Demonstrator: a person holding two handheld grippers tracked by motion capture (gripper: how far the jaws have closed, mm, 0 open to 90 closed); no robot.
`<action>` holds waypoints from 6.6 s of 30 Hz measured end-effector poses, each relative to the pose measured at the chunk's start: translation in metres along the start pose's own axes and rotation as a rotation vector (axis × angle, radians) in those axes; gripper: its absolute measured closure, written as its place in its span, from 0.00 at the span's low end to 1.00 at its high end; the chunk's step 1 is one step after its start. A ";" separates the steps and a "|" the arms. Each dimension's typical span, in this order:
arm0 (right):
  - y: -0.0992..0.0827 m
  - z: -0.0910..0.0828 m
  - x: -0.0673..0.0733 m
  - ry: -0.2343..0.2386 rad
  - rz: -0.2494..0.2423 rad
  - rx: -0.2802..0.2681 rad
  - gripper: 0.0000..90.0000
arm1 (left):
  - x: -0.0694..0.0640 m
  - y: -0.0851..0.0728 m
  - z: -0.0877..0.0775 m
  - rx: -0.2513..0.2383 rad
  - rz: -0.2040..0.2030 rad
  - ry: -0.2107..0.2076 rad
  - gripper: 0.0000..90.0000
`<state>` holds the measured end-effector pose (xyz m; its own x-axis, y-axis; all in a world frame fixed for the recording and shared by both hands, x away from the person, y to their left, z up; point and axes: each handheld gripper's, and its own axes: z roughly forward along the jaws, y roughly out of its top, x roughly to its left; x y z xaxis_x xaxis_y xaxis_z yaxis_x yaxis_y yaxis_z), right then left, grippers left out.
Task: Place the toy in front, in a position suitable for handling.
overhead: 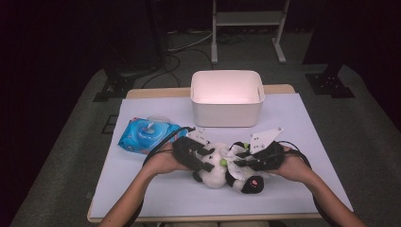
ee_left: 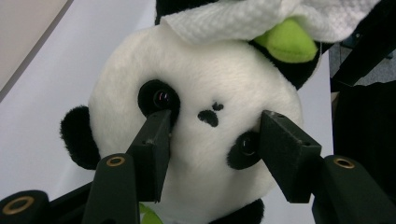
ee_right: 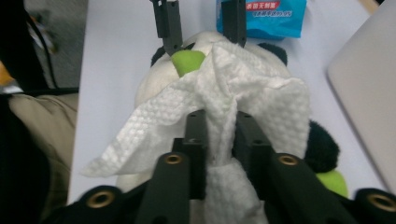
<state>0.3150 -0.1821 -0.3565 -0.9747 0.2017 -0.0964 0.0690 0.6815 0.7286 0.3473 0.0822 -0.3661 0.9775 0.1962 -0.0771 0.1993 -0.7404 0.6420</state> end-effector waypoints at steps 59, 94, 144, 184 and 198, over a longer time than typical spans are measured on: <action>-0.025 -0.028 -0.004 0.008 0.059 0.066 0.64 | 0.007 0.009 0.006 0.014 -0.029 0.008 0.35; -0.052 -0.031 -0.020 -0.027 0.117 0.045 0.91 | -0.004 0.014 0.005 0.039 -0.004 0.011 0.32; -0.103 -0.033 -0.001 0.013 0.210 0.080 0.91 | 0.003 0.016 0.010 0.025 -0.008 0.012 0.36; -0.012 -0.017 -0.001 0.008 0.008 0.055 0.91 | -0.006 0.015 0.010 0.038 0.025 0.035 0.37; -0.018 -0.025 0.015 0.049 -0.021 0.102 0.91 | 0.001 0.021 0.013 0.055 -0.031 0.043 0.37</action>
<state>0.2939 -0.2089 -0.3545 -0.9852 0.1539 -0.0757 0.0675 0.7535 0.6540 0.3539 0.0582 -0.3625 0.9673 0.2460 -0.0624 0.2337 -0.7674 0.5970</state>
